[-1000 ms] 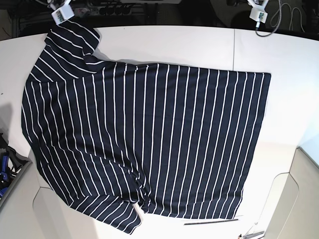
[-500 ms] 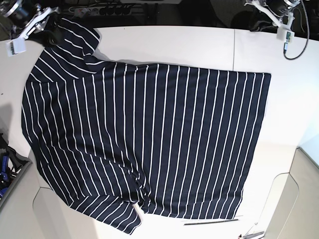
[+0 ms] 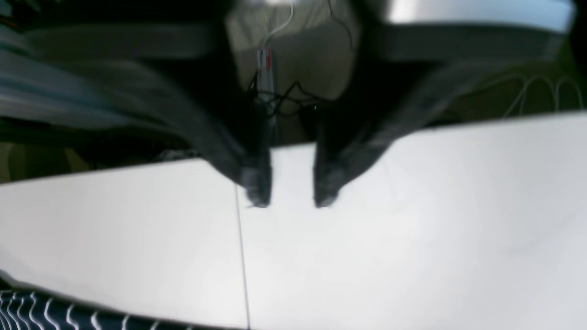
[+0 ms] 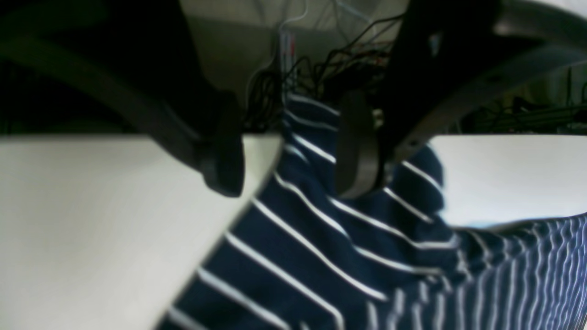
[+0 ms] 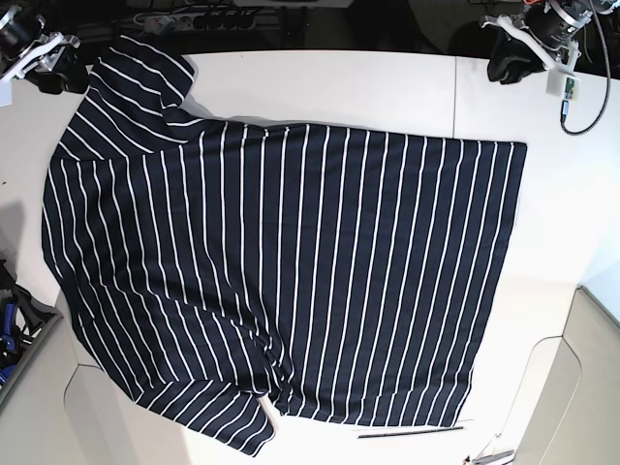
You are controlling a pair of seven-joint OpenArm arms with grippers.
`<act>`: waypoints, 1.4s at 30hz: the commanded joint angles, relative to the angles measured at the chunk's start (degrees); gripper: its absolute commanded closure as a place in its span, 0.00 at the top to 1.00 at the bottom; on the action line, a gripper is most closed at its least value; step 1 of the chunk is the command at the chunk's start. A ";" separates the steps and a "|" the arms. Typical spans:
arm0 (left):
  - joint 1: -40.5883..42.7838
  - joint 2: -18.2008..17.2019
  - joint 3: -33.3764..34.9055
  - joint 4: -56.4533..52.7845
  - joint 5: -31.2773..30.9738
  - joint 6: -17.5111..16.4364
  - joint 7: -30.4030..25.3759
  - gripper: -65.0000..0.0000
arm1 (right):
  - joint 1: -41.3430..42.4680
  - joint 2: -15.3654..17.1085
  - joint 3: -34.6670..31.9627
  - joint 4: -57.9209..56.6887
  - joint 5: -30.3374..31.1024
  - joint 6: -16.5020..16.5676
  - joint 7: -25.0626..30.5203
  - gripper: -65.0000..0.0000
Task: Fold the T-shirt properly
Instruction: 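Lower both grippers and pinch the shirt's shoulder edges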
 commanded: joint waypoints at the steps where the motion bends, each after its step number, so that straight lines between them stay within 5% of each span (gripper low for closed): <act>1: 0.24 -0.48 -0.42 0.83 -0.74 -0.57 -1.01 0.38 | 0.39 0.81 0.61 -0.52 0.66 0.13 1.31 0.49; 24: -6.78 -6.56 -0.42 0.76 0.85 3.19 2.45 0.70 | 6.88 0.76 0.33 -12.46 3.67 1.55 -0.63 0.49; 42: -19.76 -10.14 -0.35 -14.27 -2.36 5.42 2.91 0.70 | 7.13 0.61 -5.99 -12.83 5.44 2.08 -0.98 0.49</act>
